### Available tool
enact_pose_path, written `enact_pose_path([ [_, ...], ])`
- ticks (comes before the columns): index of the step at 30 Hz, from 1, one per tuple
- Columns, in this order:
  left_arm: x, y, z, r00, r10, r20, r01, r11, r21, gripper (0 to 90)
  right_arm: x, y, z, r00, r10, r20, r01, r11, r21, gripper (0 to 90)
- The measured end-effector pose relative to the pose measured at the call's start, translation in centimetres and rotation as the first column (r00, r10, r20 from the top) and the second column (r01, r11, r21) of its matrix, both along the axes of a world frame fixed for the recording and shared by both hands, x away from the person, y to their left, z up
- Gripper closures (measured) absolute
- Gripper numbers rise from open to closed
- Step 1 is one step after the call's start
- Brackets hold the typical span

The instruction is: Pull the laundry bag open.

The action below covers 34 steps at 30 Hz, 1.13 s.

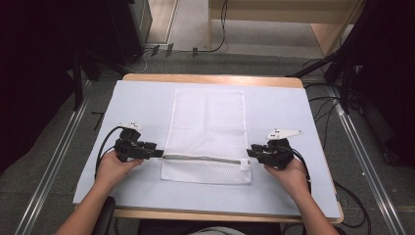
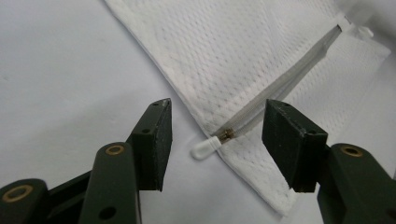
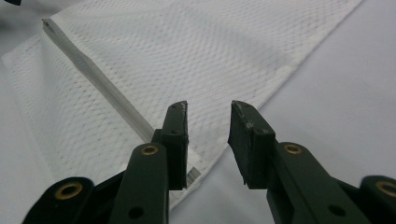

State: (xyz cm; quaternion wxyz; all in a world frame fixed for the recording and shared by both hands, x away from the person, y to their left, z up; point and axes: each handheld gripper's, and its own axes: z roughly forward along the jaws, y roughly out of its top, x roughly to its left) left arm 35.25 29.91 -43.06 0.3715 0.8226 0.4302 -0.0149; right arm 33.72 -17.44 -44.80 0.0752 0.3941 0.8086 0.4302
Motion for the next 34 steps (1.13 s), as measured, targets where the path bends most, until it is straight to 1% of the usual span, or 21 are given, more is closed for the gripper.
enact_pose_path([
  [4, 0.2, 0.7, 0.0, 0.9983, 0.043, 0.038, -0.044, 0.9989, 0.014, 38.9, 0.2, -0.9, -0.1, 0.9996, -0.021, 0.018, 0.021, 1.000, 0.012, 60.4],
  [8, 0.3, 1.5, 0.0, 0.9943, 0.073, 0.078, -0.076, 0.9964, 0.037, 37.0, 0.5, -1.6, -0.3, 0.9982, -0.037, 0.047, 0.037, 0.999, 0.004, 50.1],
  [11, 0.3, 2.0, -0.1, 0.9914, 0.088, 0.098, -0.093, 0.9944, 0.051, 36.6, 0.7, -2.1, -0.5, 0.9976, -0.053, 0.045, 0.053, 0.999, 0.000, 47.1],
  [14, 0.3, 2.4, -0.1, 0.9885, 0.096, 0.117, -0.105, 0.9914, 0.078, 36.5, 1.0, -2.5, -0.7, 0.9966, -0.071, 0.041, 0.071, 0.997, 0.005, 44.9],
  [15, 0.4, 2.6, -0.1, 0.9875, 0.100, 0.122, -0.110, 0.9909, 0.078, 36.5, 1.0, -2.6, -0.7, 0.9962, -0.078, 0.040, 0.078, 0.997, 0.006, 44.0],
  [19, 0.4, 3.0, -0.2, 0.9852, 0.117, 0.125, -0.127, 0.9895, 0.070, 35.7, 1.2, -3.0, -0.8, 0.9939, -0.103, 0.039, 0.103, 0.995, 0.008, 42.9],
  [22, 0.5, 3.0, -0.2, 0.9873, 0.111, 0.114, -0.120, 0.9894, 0.081, 35.5, 1.4, -3.3, -1.0, 0.9926, -0.118, 0.030, 0.118, 0.993, 0.009, 42.5],
  [29, 0.5, 2.8, -0.4, 0.9880, 0.107, 0.111, -0.118, 0.9889, 0.091, 35.0, 1.5, -3.4, -1.1, 0.9907, -0.132, 0.031, 0.132, 0.991, 0.007, 41.1],
  [34, 0.6, 2.8, -0.4, 0.9887, 0.110, 0.102, -0.121, 0.9878, 0.099, 34.7, 1.6, -3.4, -1.2, 0.9903, -0.136, 0.031, 0.136, 0.991, 0.005, 40.4],
])
